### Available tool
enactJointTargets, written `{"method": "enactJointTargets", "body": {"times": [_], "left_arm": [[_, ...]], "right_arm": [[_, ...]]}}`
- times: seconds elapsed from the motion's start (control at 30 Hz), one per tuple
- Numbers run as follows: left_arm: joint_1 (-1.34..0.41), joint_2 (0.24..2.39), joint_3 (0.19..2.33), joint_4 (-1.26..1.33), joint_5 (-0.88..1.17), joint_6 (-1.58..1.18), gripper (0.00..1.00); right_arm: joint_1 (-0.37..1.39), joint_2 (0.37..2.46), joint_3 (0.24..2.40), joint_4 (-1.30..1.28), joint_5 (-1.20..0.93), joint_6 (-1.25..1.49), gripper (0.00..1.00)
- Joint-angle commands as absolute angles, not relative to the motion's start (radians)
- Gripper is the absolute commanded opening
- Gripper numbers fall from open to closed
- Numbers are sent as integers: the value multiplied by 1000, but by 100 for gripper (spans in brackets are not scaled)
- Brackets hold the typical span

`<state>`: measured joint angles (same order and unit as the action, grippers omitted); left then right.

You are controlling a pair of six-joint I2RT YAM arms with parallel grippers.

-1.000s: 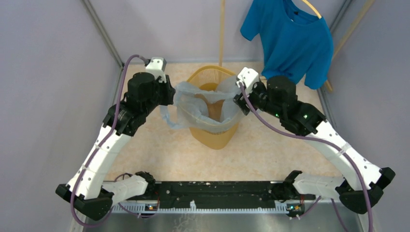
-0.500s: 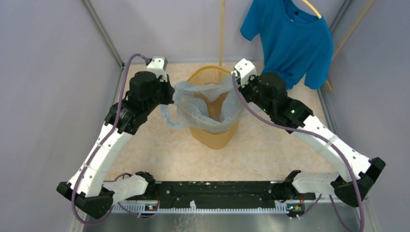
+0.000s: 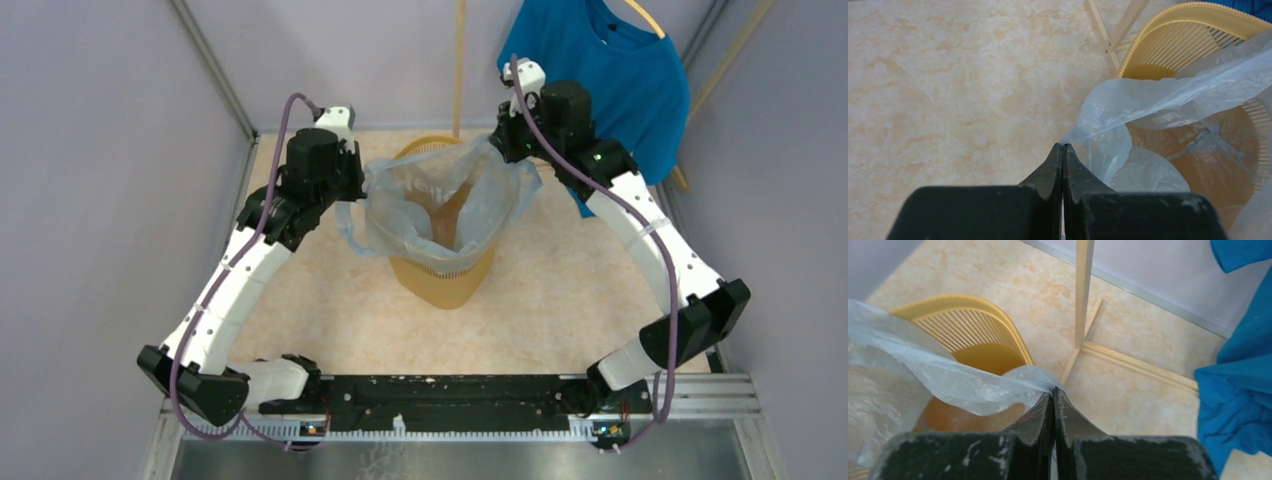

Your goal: Put the trash bags into the trash bin

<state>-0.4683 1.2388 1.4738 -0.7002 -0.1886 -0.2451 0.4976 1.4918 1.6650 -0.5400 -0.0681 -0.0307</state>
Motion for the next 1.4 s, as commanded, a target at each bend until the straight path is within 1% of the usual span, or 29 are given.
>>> {"method": "enactJointTargets", "body": {"times": [0.0, 0.17, 0.3, 0.37, 0.5, 0.6, 0.7, 0.77, 0.87, 0.97, 1.13, 1.27, 1.37], "left_arm": [[-428, 1246, 1486, -633, -149, -257, 0], [-371, 1252, 1440, -591, -62, -265, 0], [-337, 1270, 1412, -573, -15, -264, 0], [-319, 1272, 1400, -558, 25, -267, 0], [-302, 1287, 1402, -518, 99, -272, 4], [-295, 1316, 1433, -509, 128, -281, 9], [-290, 1339, 1437, -492, 137, -293, 11], [-283, 1358, 1434, -489, 139, -302, 10], [-270, 1375, 1407, -484, 136, -319, 6], [-250, 1369, 1354, -463, 137, -332, 5], [-229, 1358, 1288, -445, 174, -345, 4], [-227, 1347, 1268, -449, 191, -363, 4], [-227, 1349, 1276, -459, 213, -377, 4]], "right_arm": [[446, 1553, 1764, -566, -221, 86, 0], [435, 1610, 1811, -525, -300, 105, 0], [434, 1662, 1862, -507, -322, 122, 0], [434, 1686, 1880, -498, -314, 136, 2], [424, 1722, 1889, -479, -269, 174, 1], [400, 1727, 1858, -460, -250, 212, 0], [369, 1710, 1797, -436, -253, 244, 0], [347, 1695, 1756, -415, -261, 256, 0], [339, 1675, 1718, -393, -290, 259, 2], [339, 1675, 1709, -355, -351, 276, 4], [340, 1694, 1708, -299, -425, 321, 5], [339, 1700, 1681, -262, -426, 348, 5], [337, 1689, 1652, -272, -380, 339, 4]]}}
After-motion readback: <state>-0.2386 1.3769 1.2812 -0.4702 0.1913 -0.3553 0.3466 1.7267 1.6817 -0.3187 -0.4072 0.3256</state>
